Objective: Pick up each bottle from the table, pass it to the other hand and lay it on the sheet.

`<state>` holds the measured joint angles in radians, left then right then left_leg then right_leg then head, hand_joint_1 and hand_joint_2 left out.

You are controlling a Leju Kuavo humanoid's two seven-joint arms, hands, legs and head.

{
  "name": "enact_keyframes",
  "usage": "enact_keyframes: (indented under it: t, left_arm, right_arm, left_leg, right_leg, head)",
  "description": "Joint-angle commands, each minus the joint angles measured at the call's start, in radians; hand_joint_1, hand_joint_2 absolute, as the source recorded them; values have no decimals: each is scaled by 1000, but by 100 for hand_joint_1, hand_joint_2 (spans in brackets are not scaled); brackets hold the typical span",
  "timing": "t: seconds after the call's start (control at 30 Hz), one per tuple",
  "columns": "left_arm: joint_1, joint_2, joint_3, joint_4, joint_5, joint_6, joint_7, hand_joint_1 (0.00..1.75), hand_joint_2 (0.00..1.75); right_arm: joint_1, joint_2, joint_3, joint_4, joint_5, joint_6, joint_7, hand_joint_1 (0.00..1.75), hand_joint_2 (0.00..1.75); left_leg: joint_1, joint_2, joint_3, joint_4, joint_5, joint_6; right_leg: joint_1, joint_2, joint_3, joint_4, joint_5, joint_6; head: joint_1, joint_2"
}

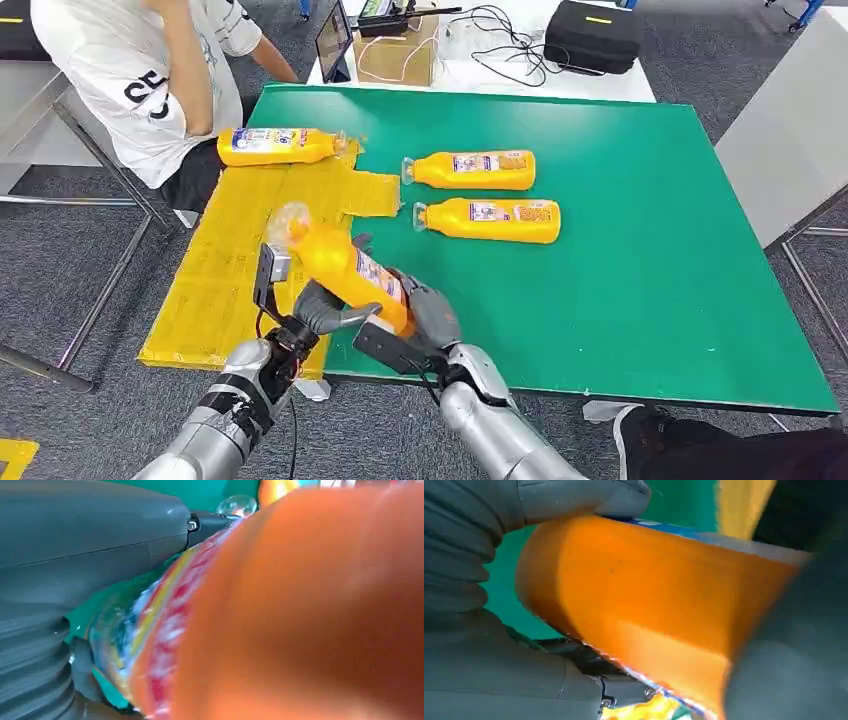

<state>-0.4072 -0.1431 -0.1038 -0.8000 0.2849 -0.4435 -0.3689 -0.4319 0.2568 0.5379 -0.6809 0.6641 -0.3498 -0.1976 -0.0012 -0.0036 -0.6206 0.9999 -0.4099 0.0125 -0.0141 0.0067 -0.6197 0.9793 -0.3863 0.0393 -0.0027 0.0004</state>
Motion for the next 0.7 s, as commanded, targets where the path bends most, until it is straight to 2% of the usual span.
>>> enact_keyframes:
  t: [0.03, 0.33, 0.37, 0.4, 0.5, 0.7]
  left_arm:
    - [-43, 17, 3, 12, 87, -96, 29, 175, 175]
    - [-17, 16, 16, -69, 129, -104, 28, 175, 175]
    - [-14, 16, 16, -78, 129, -104, 29, 175, 175]
    - [-11, 16, 19, -83, 124, -86, 37, 175, 175]
    - [-8, 10, 37, -87, 157, -97, 48, 175, 175]
    - [-16, 30, 63, -136, 113, 2, 26, 175, 175]
  right_arm:
    - [-3, -55, 10, 92, 20, 14, 22, 175, 175]
    - [-12, -44, -6, 108, 65, 32, 38, 175, 175]
    - [-14, -41, -11, 108, 65, 21, 38, 45, 175]
    - [-14, -39, -21, 103, 62, 13, 36, 0, 175]
    - [-16, -37, -44, 84, 50, 4, 35, 0, 175]
    - [6, -45, -119, 4, 1, -50, 4, 0, 175]
  left_leg:
    - [2, -3, 3, 0, -1, -1]
    - [2, -3, 3, 1, -2, -1]
    - [1, -2, 1, 0, -1, -1]
    - [2, -3, 3, 0, -2, -1]
    - [1, -3, 2, 0, -1, -1]
    - [1, -1, 2, 1, -2, -1]
  right_leg:
    - [2, -4, 5, -1, -2, -1]
    - [2, -4, 5, -1, -3, -1]
    - [1, -3, 2, -1, -1, -1]
    - [2, -4, 5, -1, -2, -1]
    - [1, -4, 3, -1, -2, -1]
    - [1, -1, 3, 1, -2, -2]
  head:
    - [0, 0]
    - [0, 0]
    - [0, 0]
    - [0, 0]
    - [0, 0]
    - [0, 0]
